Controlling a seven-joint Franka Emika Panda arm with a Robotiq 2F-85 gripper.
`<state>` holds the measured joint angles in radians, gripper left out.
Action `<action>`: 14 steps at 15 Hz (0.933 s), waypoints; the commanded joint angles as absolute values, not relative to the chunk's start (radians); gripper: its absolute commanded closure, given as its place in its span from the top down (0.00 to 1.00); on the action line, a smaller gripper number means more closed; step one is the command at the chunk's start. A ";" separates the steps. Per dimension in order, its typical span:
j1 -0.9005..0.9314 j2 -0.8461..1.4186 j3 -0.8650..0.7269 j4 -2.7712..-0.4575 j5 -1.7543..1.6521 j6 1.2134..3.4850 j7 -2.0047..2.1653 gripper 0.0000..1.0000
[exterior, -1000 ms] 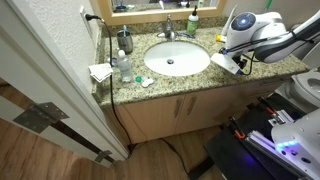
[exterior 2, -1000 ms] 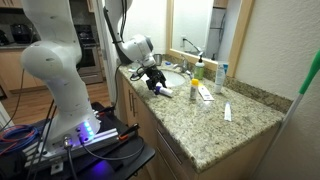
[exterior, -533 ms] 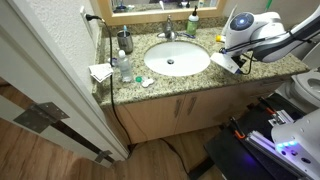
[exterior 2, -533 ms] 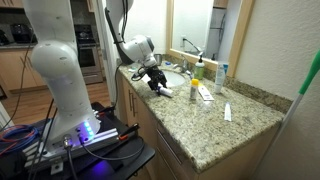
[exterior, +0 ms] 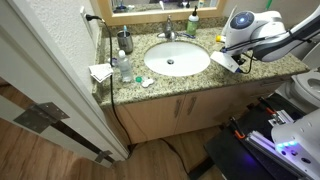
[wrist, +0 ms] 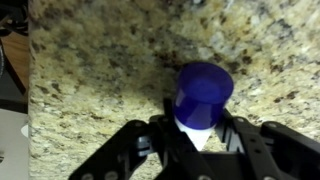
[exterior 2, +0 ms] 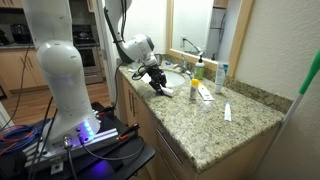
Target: Lift up the blue and white object
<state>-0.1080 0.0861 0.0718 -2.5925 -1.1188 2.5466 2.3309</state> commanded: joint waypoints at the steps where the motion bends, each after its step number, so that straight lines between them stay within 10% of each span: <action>1: -0.117 0.025 0.004 -2.637 -0.968 2.699 2.139 0.16; 9: -0.162 0.017 -0.139 -2.847 -0.374 3.235 1.506 0.16; 14: -0.331 0.120 0.142 -2.804 -0.531 3.436 1.785 0.16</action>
